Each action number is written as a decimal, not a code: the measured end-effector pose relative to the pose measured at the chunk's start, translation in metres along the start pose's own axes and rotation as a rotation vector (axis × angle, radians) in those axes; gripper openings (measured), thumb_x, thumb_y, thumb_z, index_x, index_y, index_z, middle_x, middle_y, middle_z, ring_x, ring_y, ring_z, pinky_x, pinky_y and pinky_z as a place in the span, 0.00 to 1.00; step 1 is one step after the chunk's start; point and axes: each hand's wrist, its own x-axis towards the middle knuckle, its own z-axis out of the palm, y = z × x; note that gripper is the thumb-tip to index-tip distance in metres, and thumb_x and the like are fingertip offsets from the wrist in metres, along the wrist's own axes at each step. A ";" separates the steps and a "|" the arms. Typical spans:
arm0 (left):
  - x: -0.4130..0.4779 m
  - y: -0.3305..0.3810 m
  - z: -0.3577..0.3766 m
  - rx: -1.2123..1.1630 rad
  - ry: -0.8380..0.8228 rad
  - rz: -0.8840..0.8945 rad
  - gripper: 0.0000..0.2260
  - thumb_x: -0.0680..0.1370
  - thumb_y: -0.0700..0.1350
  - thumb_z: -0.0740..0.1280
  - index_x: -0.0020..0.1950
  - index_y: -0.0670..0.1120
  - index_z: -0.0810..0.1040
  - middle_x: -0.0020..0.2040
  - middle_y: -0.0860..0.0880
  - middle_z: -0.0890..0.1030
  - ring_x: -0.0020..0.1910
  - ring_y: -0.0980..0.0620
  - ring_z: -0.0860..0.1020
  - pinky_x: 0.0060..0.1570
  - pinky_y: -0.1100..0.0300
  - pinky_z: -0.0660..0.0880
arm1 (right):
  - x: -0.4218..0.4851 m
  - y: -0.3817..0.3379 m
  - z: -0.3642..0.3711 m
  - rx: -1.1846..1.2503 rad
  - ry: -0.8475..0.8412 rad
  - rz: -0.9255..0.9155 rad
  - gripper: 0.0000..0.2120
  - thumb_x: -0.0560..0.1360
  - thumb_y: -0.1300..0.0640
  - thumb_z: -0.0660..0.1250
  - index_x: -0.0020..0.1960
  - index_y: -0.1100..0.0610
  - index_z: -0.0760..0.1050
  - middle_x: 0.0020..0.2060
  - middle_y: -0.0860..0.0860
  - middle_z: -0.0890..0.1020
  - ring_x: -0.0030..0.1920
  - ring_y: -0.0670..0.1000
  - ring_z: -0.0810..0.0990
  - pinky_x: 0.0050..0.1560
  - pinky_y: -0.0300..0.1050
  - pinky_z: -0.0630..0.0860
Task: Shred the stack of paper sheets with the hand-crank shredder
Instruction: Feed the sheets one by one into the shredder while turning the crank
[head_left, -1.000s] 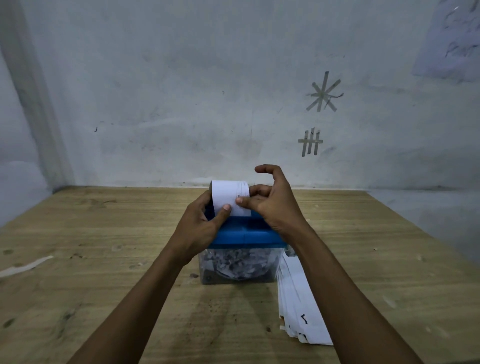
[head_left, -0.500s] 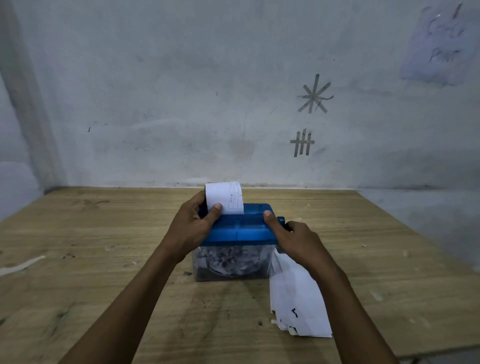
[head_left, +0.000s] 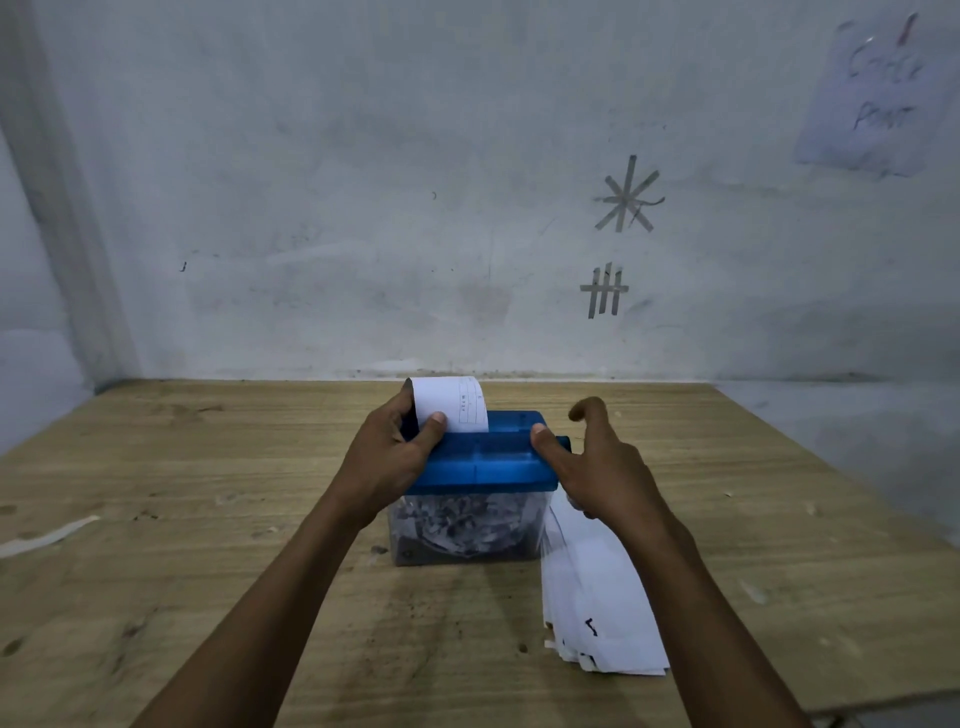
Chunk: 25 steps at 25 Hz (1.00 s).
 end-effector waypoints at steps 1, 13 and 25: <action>0.000 0.000 0.000 0.006 0.001 0.001 0.13 0.83 0.45 0.65 0.67 0.51 0.75 0.56 0.58 0.81 0.53 0.63 0.79 0.46 0.72 0.77 | -0.001 -0.002 0.000 -0.046 0.011 -0.052 0.19 0.78 0.32 0.57 0.56 0.46 0.62 0.38 0.48 0.79 0.36 0.49 0.80 0.38 0.48 0.79; 0.000 0.002 0.000 -0.008 0.001 -0.015 0.15 0.81 0.46 0.68 0.68 0.52 0.74 0.55 0.60 0.80 0.53 0.64 0.79 0.48 0.68 0.79 | 0.046 -0.034 -0.048 -0.098 -0.417 0.044 0.24 0.72 0.39 0.71 0.42 0.62 0.82 0.28 0.52 0.75 0.23 0.48 0.67 0.26 0.39 0.64; -0.002 0.005 -0.001 0.088 -0.010 0.005 0.27 0.68 0.54 0.81 0.64 0.55 0.76 0.54 0.60 0.81 0.51 0.69 0.78 0.45 0.72 0.76 | 0.026 0.037 -0.017 0.660 -0.164 -0.309 0.18 0.78 0.47 0.65 0.51 0.63 0.81 0.48 0.56 0.86 0.52 0.55 0.85 0.53 0.49 0.83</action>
